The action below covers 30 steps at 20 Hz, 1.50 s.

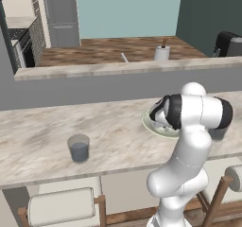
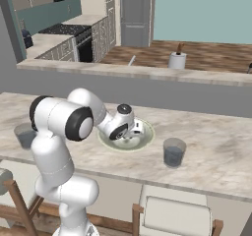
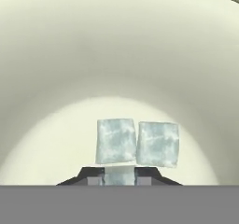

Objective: There are four ice cubes in the ice bowl. Place two ice cubes in each glass of water.

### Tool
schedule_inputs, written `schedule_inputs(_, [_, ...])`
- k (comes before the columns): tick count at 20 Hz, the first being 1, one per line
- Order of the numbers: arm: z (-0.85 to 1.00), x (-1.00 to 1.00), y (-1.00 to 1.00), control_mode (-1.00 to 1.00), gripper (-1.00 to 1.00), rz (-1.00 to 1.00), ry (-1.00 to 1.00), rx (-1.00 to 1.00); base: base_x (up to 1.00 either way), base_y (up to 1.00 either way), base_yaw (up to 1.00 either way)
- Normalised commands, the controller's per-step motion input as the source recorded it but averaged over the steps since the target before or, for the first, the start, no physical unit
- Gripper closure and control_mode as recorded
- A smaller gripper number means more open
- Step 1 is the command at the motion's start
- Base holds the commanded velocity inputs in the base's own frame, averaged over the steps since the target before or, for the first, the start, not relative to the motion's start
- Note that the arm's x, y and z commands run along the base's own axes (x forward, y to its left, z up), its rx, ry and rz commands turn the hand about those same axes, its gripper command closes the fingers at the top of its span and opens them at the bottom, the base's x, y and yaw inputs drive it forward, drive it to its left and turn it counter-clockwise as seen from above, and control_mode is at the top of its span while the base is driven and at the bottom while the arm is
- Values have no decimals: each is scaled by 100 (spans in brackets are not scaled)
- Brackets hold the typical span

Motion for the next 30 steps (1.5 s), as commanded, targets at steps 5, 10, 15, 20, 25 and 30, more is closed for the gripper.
schedule_inputs(5, [29, -42, -33, -100, 100, -11, -3, 4, 0, 0, 0])
schedule_inputs(10, [77, -27, -10, -100, 100, -12, -10, 5, 0, 0, 0])
schedule_inputs(15, [99, -5, -1, -100, 100, -7, -11, 2, 0, 0, 0])
schedule_inputs(20, [49, -40, -39, -100, 100, -16, 5, 0, 0, 0, 0])
schedule_inputs(25, [1, -56, -75, -100, 100, -26, 14, 0, 0, 0, 0])
schedule_inputs(30, [23, -41, -44, -100, 100, -20, 3, 0, 0, 0, 0])
